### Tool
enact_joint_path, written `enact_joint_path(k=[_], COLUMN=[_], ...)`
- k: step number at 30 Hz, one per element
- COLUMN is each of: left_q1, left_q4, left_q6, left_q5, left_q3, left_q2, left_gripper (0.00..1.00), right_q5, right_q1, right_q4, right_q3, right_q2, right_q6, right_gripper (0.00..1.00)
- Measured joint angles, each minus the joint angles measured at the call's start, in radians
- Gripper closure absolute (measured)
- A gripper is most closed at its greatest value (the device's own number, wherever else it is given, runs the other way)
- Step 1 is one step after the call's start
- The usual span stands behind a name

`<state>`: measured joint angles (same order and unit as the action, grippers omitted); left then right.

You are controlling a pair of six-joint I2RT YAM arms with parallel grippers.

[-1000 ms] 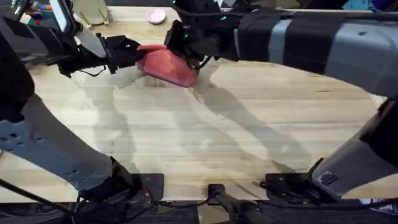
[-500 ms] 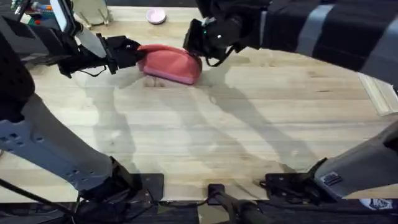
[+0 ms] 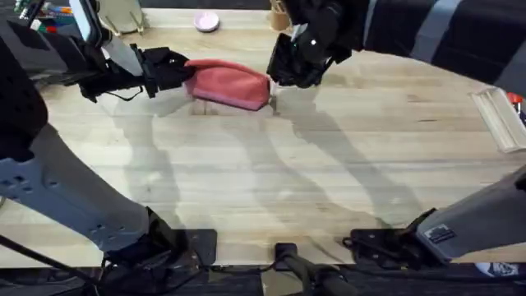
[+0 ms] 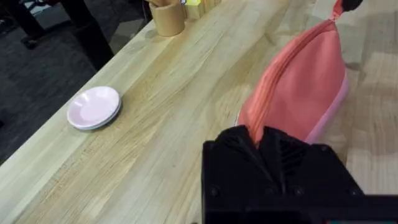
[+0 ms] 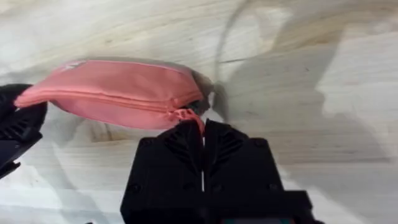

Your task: Unzip the bag, pick up the pens from the table one at a time and place them inside, then zip the bag closed.

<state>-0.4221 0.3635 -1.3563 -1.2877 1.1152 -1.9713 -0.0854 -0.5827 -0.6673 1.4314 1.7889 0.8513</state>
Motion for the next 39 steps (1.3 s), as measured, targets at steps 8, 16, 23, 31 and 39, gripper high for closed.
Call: enact_joint_path(k=[8, 16, 23, 31, 39], left_q1=[0.002, 0.002, 0.002, 0.002, 0.001], left_q4=[0.000, 0.000, 0.000, 0.000, 0.000], left_q6=[0.000, 0.002, 0.002, 0.002, 0.002], left_q5=[0.001, 0.001, 0.001, 0.003, 0.007], left_q3=[0.000, 0.000, 0.000, 0.000, 0.000], left_q2=[0.000, 0.000, 0.000, 0.000, 0.000], left_gripper=[0.958, 0.958, 0.959, 0.958, 0.958], right_q5=[-0.015, -0.033, -0.034, -0.042, -0.053], right_q1=[0.030, 0.032, 0.023, -0.040, -0.040], right_q4=[-0.046, 0.040, 0.080, 0.100, 0.095], right_q3=[-0.002, -0.099, -0.135, -0.151, -0.158], right_q2=[0.000, 0.009, 0.036, 0.096, 0.053], right_q6=[-0.015, -0.010, 0.003, 0.009, -0.011], right_gripper=[0.971, 0.970, 0.971, 0.971, 0.690])
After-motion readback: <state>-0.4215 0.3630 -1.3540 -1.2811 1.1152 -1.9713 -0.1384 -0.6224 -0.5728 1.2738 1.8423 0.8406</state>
